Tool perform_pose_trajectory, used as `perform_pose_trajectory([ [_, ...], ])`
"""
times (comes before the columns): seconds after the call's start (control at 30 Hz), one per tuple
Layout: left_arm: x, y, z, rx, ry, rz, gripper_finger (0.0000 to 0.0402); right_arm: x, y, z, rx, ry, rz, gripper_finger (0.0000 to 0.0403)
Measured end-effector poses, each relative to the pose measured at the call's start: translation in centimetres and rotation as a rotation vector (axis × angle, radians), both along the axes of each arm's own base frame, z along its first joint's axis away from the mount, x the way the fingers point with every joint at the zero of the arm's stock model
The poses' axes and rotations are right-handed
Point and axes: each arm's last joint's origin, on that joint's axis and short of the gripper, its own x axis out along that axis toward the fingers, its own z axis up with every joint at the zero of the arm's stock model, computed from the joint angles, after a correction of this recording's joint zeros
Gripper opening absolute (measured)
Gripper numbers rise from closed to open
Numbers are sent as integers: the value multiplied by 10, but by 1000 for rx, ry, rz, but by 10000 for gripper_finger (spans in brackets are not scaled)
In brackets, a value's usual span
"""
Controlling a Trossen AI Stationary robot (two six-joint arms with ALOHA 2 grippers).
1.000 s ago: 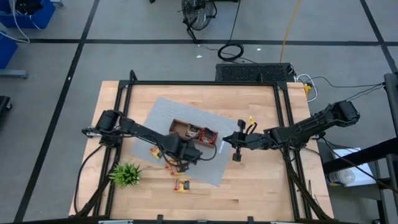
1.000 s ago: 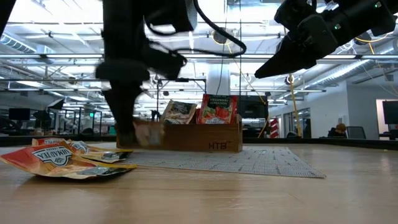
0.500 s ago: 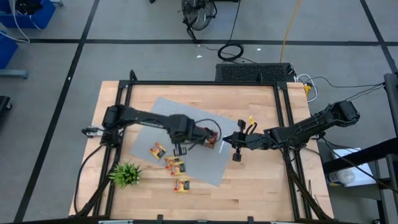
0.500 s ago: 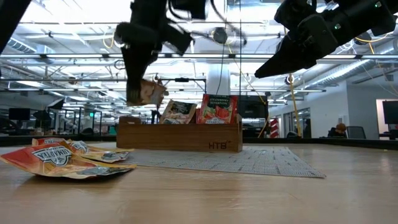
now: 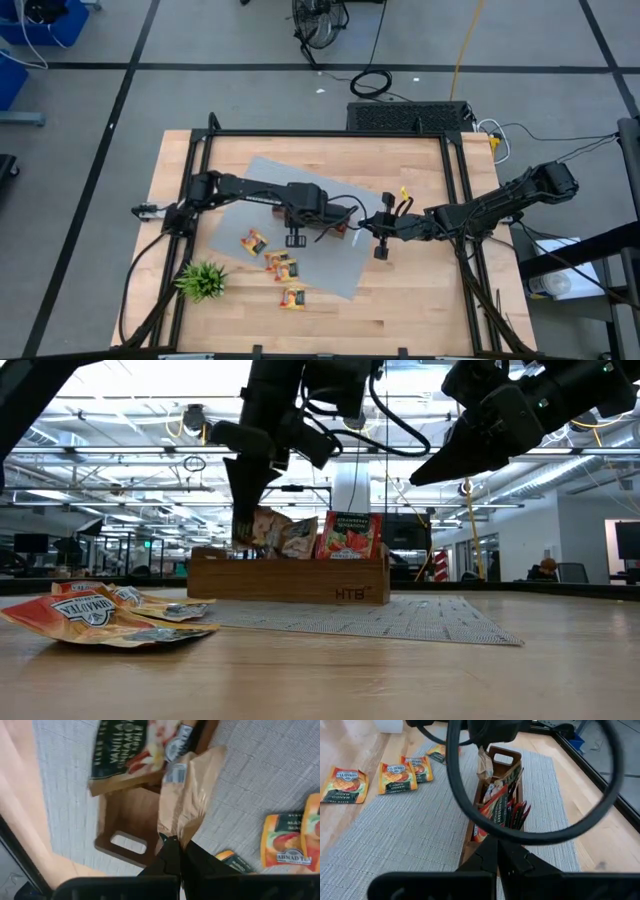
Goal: Pick & Place Tea
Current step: Put the brown tea bag into the wooden organizer
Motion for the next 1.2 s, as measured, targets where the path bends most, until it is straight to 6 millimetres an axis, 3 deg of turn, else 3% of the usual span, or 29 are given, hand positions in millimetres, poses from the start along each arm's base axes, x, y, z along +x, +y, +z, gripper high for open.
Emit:
perform_pose_trajectory([
  [0.27, -1, -3, 5, 60, -25, 7, 0, 0, 0, 0, -2, -2, 1, 0],
  [0.4, -8, -22, 25, 248, -110, -41, 0, 5, -3, -5, -15, -41, -2, 0],
  [0.5, -12, -40, 29, 264, -122, -114, 0, 15, -6, -13, -30, -152, 64, 9],
  [0.63, -14, -55, 29, 264, -139, -120, 0, 34, -4, -12, -11, -284, 274, 53],
  [0.93, -17, -69, 29, 263, -159, -96, 0, 89, 0, -21, -62, -260, 280, 193],
  [1.2, -18, -70, 29, 260, -162, -86, 0, 119, -5, -32, -97, -233, 263, 217],
])
